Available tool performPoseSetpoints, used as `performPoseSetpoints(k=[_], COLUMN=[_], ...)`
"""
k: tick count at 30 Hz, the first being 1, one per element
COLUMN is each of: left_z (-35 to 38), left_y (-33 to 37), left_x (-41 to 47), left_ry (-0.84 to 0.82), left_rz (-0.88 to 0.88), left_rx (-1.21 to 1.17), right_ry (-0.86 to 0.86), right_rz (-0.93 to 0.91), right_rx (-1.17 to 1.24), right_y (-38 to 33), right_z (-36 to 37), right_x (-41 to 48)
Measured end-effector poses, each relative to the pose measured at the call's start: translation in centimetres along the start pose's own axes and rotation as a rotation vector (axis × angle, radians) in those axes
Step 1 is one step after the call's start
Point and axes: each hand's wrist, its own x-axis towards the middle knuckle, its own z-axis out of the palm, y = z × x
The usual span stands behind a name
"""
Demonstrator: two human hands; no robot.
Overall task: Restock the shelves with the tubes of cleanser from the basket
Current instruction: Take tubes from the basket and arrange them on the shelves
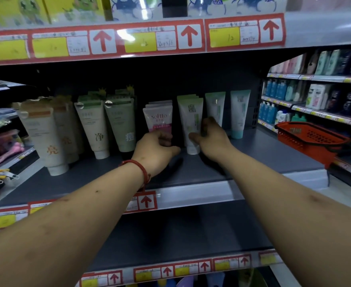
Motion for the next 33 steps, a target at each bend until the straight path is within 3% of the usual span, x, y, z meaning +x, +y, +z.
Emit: performPoseSetpoints(k=[8, 14, 19, 22, 27, 33], left_z=[-3.9, -7.2, -9.1, -10.2, -10.7, -8.6], left_y=[0.7, 0.0, -1.0, -3.1, -8.9, -16.3], left_x=[-3.1, -8.0, -14.2, -18.4, -24.5, -30.7], left_ry=[-0.004, -0.004, 0.031, -0.023, -0.224, -0.331], left_rz=[0.011, 0.074, 0.261, 0.335, 0.224, 0.156], left_rx=[0.091, 0.302, 0.393, 0.436, 0.593, 0.755], right_ry=[-0.028, -0.032, -0.105, -0.2, -0.451, -0.601], right_rz=[0.071, -0.126, -0.282, -0.313, -0.283, -0.186], right_rx=[-0.036, -0.256, -0.349, -0.35, -0.455, -0.572], right_y=[-1.1, -4.6, -7.7, -8.3, -6.0, -0.5], right_z=[-1.1, -1.2, 0.8, 2.8, 6.7, 10.9], right_x=[-3.4, -9.6, -16.6, -21.3, -28.4, -34.7])
